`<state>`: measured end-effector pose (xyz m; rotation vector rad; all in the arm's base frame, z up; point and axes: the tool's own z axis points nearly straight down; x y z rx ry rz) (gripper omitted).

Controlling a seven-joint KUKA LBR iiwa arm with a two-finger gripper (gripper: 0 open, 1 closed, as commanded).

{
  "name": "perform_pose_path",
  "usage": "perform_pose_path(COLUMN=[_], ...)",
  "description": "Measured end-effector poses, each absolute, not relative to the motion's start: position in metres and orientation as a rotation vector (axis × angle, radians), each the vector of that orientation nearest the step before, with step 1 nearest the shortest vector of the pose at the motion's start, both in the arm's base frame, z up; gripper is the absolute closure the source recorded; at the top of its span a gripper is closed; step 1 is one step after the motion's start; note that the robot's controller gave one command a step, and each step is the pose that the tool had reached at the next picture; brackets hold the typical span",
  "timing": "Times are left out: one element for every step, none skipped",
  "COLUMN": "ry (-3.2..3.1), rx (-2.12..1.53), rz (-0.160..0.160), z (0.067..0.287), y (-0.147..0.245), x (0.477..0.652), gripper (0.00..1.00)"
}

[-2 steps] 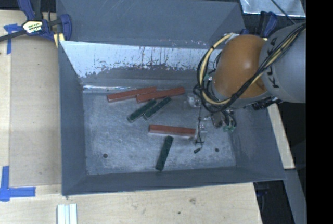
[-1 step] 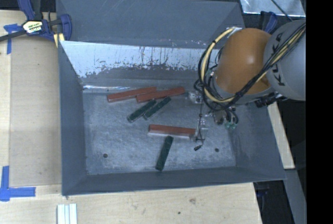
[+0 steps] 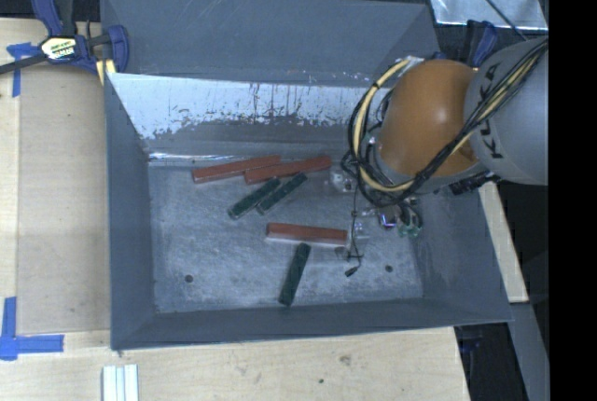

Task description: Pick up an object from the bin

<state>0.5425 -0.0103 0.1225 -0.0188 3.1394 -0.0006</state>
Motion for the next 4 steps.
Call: perform_pose_path(ry=[3.142,3.137,3.137,3.143], rx=[-0.008,0.12,0.12,0.118], rz=[0.0,0.001,0.001,0.001], z=[0.068,0.071,0.071,0.131], y=[-0.012,-0.011,-0.011,-0.011], x=[0.548,0.543,0.543,0.542], gripper=[0.0,1.0,1.0,1.0])
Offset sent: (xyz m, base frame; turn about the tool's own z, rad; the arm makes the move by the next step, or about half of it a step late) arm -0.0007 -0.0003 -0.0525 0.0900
